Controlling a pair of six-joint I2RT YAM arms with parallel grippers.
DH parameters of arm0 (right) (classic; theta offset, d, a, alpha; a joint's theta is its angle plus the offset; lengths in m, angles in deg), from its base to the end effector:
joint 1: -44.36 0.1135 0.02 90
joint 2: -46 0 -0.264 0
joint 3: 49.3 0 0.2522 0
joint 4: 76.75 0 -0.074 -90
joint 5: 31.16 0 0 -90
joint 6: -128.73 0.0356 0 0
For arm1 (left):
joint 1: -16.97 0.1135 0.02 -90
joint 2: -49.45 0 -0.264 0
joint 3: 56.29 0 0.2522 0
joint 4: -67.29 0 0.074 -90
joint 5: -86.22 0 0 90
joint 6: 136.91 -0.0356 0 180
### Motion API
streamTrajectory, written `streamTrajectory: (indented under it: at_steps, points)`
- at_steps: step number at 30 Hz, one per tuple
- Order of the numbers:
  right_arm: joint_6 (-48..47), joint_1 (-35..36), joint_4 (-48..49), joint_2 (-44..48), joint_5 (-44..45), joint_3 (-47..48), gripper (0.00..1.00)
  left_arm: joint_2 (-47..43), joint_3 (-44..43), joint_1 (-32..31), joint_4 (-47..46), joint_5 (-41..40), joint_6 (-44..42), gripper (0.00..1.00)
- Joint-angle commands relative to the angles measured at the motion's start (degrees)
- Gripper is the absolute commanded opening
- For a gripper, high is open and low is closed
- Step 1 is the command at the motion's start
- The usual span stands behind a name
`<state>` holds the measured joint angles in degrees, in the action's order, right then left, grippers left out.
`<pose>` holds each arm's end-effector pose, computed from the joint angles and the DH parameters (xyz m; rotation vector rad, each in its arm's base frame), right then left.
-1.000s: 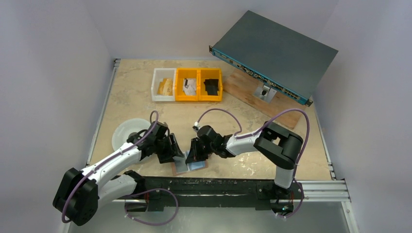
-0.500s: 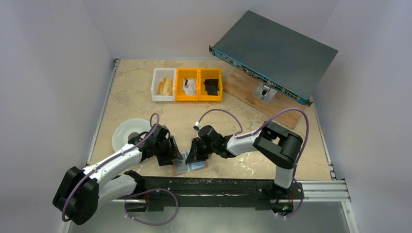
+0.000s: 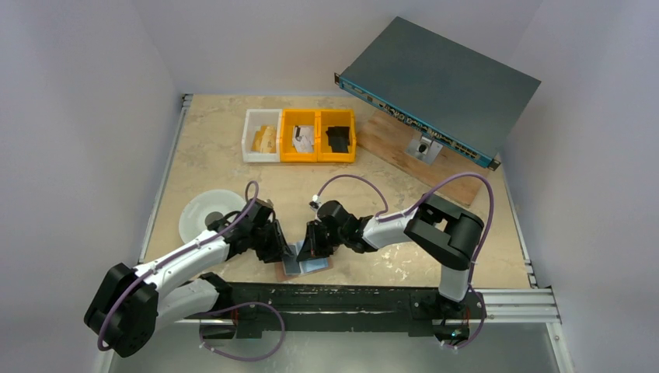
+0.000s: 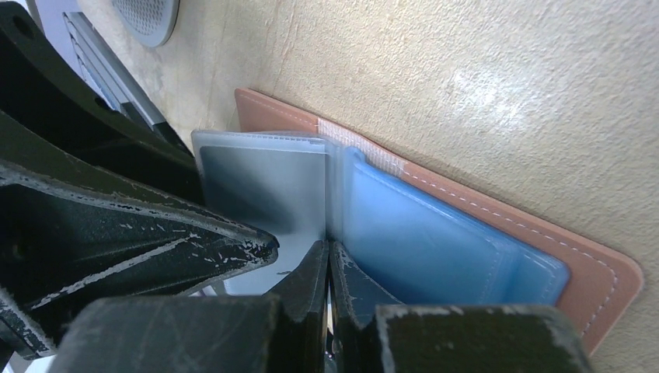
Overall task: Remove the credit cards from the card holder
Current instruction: Remove the credit card from the card holder.
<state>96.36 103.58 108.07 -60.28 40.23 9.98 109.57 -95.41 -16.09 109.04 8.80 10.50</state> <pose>0.1672 0.3029 0.1101 -0.2329 2.6898 1.2481 0.1414 -0.1013 0.1553 -0.5310 2.8251 -0.7176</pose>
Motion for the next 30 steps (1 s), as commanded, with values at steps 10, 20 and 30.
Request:
streamTrajectory:
  at_steps: [10, 20, 30]
  points:
    - [-4.0, 0.6, -13.1, 4.1, 4.7, -0.9, 0.22, 1.1, -4.0, -0.7, 0.0, 0.3, -0.5, 0.0]
    - [-4.1, 0.1, -15.8, 12.9, 6.0, 0.5, 0.36, 2.5, -8.4, -0.8, 3.5, 0.5, -4.4, 0.13]
    - [-3.4, 0.1, -14.2, 14.2, 6.4, -1.7, 0.36, 4.1, -10.8, -1.1, 3.6, 1.9, -5.4, 0.35]
